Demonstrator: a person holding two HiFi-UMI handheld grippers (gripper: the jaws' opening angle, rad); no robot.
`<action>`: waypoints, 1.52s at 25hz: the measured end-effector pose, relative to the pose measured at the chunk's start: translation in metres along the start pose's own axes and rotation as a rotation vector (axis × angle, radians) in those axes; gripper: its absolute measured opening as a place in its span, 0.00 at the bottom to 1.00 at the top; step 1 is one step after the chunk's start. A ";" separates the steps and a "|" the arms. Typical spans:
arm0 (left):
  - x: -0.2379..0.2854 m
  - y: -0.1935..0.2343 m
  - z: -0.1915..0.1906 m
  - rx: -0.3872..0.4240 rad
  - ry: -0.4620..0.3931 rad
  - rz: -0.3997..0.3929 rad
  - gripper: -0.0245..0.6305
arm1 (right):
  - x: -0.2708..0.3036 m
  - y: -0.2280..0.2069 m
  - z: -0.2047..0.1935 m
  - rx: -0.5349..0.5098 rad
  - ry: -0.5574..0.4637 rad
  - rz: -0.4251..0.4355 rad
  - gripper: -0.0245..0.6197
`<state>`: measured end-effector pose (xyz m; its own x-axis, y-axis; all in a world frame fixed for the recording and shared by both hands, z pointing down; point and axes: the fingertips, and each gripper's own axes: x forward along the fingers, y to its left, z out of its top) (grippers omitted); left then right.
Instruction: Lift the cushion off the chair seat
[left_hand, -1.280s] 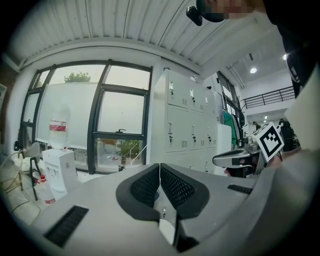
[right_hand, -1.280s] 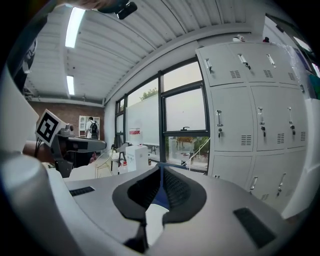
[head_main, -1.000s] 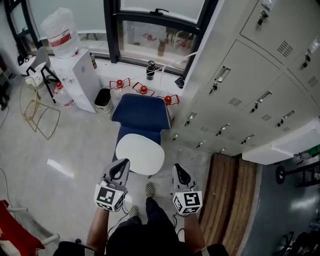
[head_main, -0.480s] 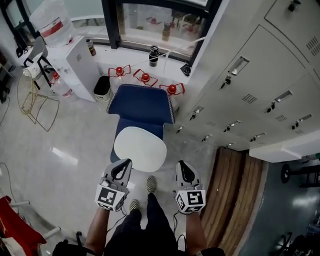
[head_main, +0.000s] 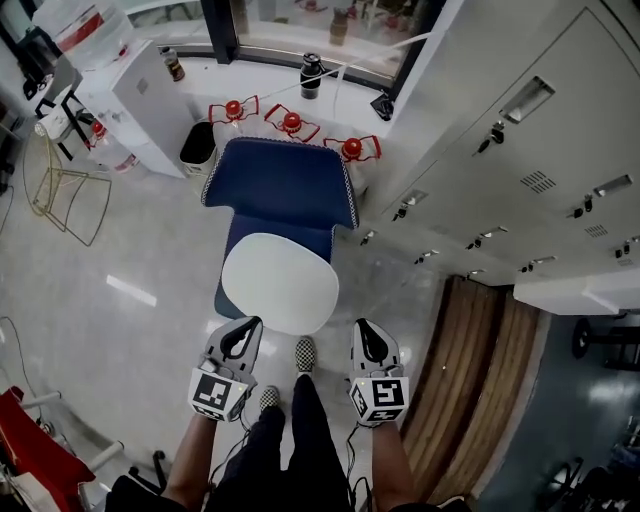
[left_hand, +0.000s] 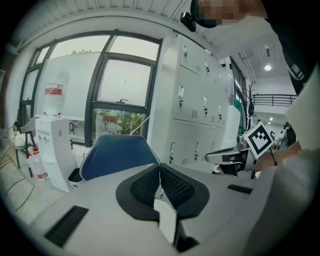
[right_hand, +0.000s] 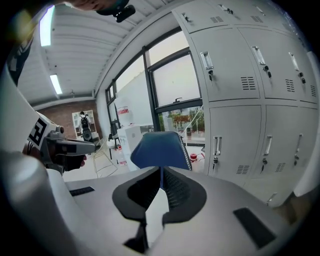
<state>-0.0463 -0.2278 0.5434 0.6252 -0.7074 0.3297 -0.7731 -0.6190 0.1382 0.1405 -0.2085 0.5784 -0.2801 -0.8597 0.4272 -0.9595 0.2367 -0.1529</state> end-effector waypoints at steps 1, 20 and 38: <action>0.003 0.000 -0.008 -0.001 0.011 -0.005 0.07 | 0.004 0.000 -0.007 0.004 0.005 0.001 0.09; 0.068 0.034 -0.141 -0.018 0.089 -0.008 0.07 | 0.084 -0.034 -0.141 0.046 0.079 -0.034 0.09; 0.105 0.034 -0.263 -0.028 0.181 -0.068 0.07 | 0.130 -0.049 -0.264 0.086 0.152 -0.042 0.09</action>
<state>-0.0354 -0.2336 0.8283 0.6484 -0.5900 0.4810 -0.7344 -0.6514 0.1909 0.1430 -0.2118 0.8768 -0.2472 -0.7879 0.5641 -0.9662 0.1565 -0.2047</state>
